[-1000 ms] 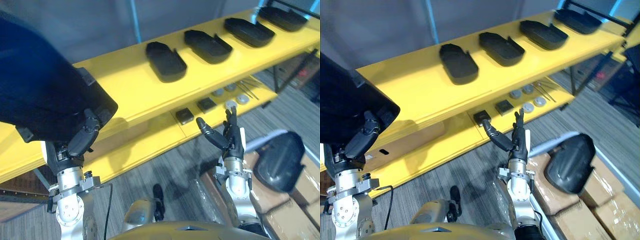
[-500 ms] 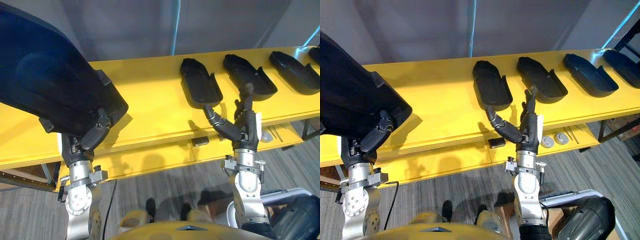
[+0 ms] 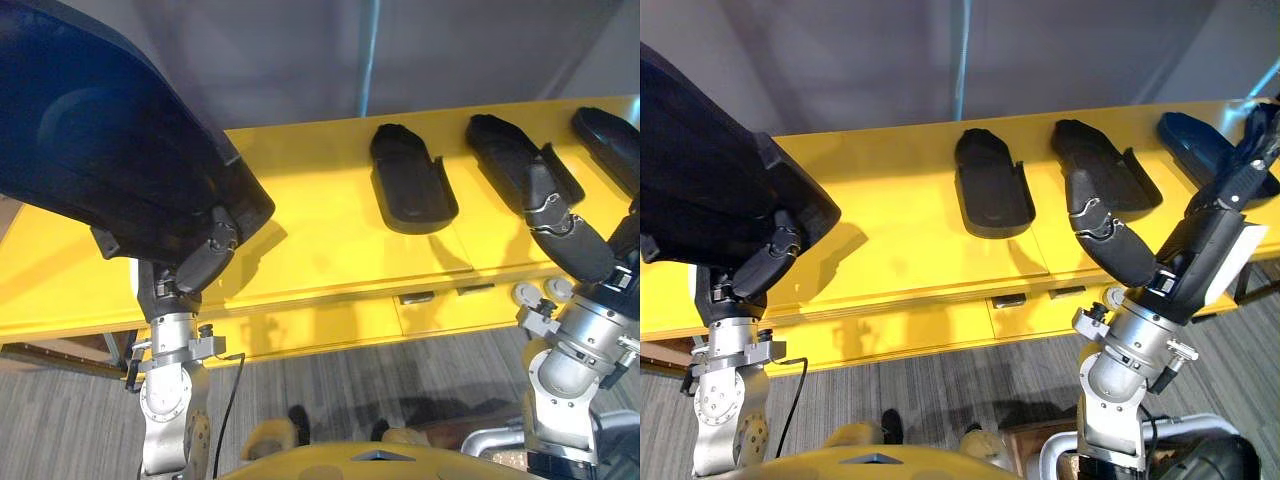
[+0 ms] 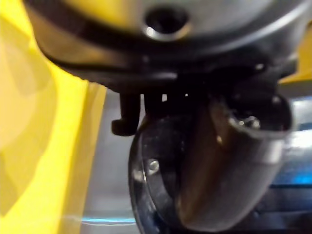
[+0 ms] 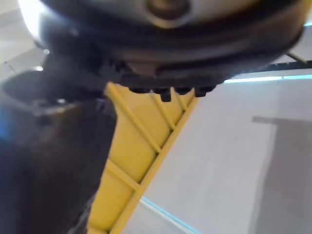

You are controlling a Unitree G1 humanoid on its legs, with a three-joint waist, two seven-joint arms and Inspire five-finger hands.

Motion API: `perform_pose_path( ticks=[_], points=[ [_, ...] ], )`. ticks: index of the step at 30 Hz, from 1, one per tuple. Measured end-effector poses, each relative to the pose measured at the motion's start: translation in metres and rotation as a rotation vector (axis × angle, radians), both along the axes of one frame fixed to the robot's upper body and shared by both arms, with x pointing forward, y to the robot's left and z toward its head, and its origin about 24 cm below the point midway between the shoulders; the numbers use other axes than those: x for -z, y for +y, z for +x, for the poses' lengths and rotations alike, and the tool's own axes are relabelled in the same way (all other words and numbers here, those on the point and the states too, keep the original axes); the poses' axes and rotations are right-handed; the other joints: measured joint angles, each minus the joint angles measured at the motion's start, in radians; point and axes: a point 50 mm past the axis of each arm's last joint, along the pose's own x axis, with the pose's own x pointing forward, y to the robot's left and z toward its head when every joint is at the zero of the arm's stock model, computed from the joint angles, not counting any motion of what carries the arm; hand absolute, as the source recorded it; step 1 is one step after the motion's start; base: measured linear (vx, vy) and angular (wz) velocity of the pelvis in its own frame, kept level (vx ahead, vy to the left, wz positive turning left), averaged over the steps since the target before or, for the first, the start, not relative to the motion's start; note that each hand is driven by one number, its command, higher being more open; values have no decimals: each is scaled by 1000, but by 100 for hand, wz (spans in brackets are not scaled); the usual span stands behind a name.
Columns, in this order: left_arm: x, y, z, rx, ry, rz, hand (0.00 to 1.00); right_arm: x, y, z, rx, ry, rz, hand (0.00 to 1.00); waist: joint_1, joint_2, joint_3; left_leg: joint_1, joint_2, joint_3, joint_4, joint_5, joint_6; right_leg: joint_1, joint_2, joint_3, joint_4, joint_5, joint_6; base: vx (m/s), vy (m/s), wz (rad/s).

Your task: Walk over and take three plastic housings, then place them on the shelf

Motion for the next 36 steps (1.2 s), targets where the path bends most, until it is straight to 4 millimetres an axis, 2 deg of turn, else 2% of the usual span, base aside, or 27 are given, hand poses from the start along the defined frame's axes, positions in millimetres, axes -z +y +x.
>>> perform_pose_path(
  ticks=[3,6,8,11,15,17,18,20,22,27,30,32,36],
  points=[
    [3,1,0,6,37,28,0,25,-6,-14,45,122,132,100,-22,15,-2,45,-13,31,-82,28,-1,-10,-8,26,10,-4,-5,-65,33,-24],
    [6,6,-1,14,102,59,0,61,-5,-42,146,298,265,100,-35,35,-11,63,-14,91,-123,28,2,-27,-10,58,24,3,6,-28,39,-31],
    [4,10,-2,24,123,74,0,78,-5,-55,189,381,313,100,-58,39,-14,65,-4,144,-123,23,5,-31,-14,60,25,6,12,16,31,-13],
    [4,13,0,82,139,30,0,103,-8,-68,225,531,357,100,-65,40,-17,80,-3,171,-123,21,-6,-26,-15,72,26,8,15,37,26,-17],
    [12,20,0,118,212,-41,0,143,-9,-77,120,772,442,100,-66,37,-20,99,-1,182,-122,10,-12,-8,-17,67,25,8,15,31,13,-5],
    [18,25,3,138,255,-101,0,172,-5,-81,20,960,478,100,-62,37,-30,105,19,252,-112,-6,-7,-3,-20,59,25,8,15,37,3,7],
    [20,26,5,142,265,-108,0,179,-3,-82,-3,1007,486,100,-61,37,-30,108,24,270,-108,-6,-7,1,-22,53,25,8,15,32,3,13],
    [26,29,14,158,303,-144,0,207,-2,-88,-80,1192,527,100,-47,37,-37,113,24,270,-104,-4,-14,12,-24,41,25,8,15,8,18,10],
    [28,30,19,162,323,-154,0,220,-1,-90,-108,1265,559,100,-41,35,-42,112,21,261,-104,-3,-14,15,-27,36,25,8,15,2,19,12],
    [39,35,41,215,445,-144,0,247,-5,-89,-180,1363,771,100,-34,39,-57,114,9,240,-125,15,-11,28,-30,24,7,11,18,1,15,12],
    [45,33,52,293,524,-113,0,254,-5,-89,-203,1391,811,100,-22,41,-59,125,4,240,-146,34,-7,32,-28,26,-4,16,25,0,6,1],
    [48,34,53,341,558,-96,0,256,-4,-87,-219,1400,814,100,-22,42,-59,130,2,241,-156,46,-6,35,-26,30,-8,17,26,9,10,-3],
    [48,25,65,480,602,-57,0,260,-5,-89,-232,1447,799,100,-15,41,-59,128,0,239,-157,52,-6,30,-25,34,-9,19,26,0,0,0]
  ],
)
